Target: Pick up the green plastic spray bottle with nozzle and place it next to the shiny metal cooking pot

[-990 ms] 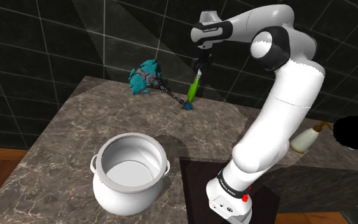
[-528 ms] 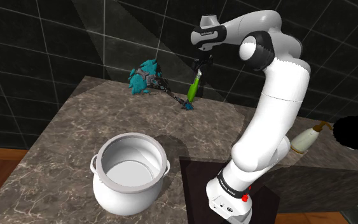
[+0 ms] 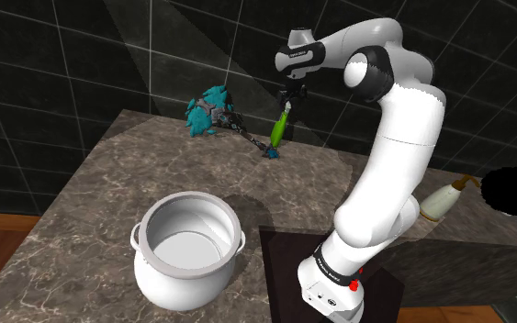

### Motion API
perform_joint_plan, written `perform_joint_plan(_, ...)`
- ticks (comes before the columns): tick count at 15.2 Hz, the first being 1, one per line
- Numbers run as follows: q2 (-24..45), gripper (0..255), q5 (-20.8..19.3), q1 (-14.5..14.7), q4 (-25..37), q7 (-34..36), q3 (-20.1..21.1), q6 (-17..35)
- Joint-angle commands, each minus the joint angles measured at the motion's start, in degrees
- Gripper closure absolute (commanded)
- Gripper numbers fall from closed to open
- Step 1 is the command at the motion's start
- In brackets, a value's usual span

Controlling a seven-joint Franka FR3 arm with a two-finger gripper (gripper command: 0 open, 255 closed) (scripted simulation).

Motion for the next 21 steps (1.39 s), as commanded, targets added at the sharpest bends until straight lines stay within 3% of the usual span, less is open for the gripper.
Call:
perform_joint_plan(1,0.00,0,0.00,0.00,-0.02,0.00,0.00,0.04)
perform_joint_plan(3,0.00,0,0.00,0.00,-0.02,0.00,0.00,0.03)
perform_joint_plan(4,0.00,255,0.00,0.00,-0.02,0.00,0.00,0.03)
perform_joint_plan(13,0.00,255,0.00,0.00,-0.02,0.00,0.00,0.04)
perform_joint_plan(21,-1.21,255,0.25,0.08,4.39,-1.36,-0.03,-5.42)
